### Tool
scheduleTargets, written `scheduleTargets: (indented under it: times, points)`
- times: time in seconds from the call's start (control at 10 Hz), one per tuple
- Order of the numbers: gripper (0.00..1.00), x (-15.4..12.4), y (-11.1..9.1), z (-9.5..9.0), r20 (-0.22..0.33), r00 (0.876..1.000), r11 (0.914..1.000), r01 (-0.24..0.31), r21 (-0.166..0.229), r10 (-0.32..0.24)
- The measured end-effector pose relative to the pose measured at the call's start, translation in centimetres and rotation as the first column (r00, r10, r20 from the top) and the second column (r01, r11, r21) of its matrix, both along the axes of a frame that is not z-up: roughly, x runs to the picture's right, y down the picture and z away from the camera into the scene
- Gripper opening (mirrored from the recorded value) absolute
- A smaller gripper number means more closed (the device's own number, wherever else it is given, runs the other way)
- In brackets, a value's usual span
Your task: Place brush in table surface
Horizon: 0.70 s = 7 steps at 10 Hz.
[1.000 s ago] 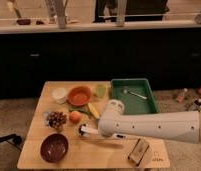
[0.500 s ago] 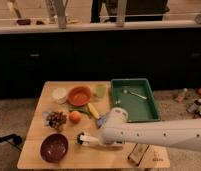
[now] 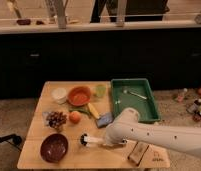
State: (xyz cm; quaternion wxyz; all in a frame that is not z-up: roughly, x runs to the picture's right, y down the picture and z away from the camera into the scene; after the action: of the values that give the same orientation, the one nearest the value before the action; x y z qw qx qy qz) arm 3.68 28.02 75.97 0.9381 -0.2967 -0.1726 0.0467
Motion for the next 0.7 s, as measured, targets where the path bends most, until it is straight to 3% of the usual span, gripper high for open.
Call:
scheduleTargets:
  times: [0.2,0.4,0.6,0.7]
  points:
    - [0.47,0.49,0.0,-0.07,0.075,0.997,0.9999,-0.014,-0.01,0.015]
    - [0.68,0.41,0.05,-0.1,0.115,0.993,0.9998,-0.005,-0.022,0.008]
    - [0.8,0.45,0.16,-0.07,0.125,0.992,0.9995,0.008,-0.03,-0.004]
    - [0.8,0.3,0.16,-0.06,0.13,0.991,0.9994,0.015,-0.032,-0.011]
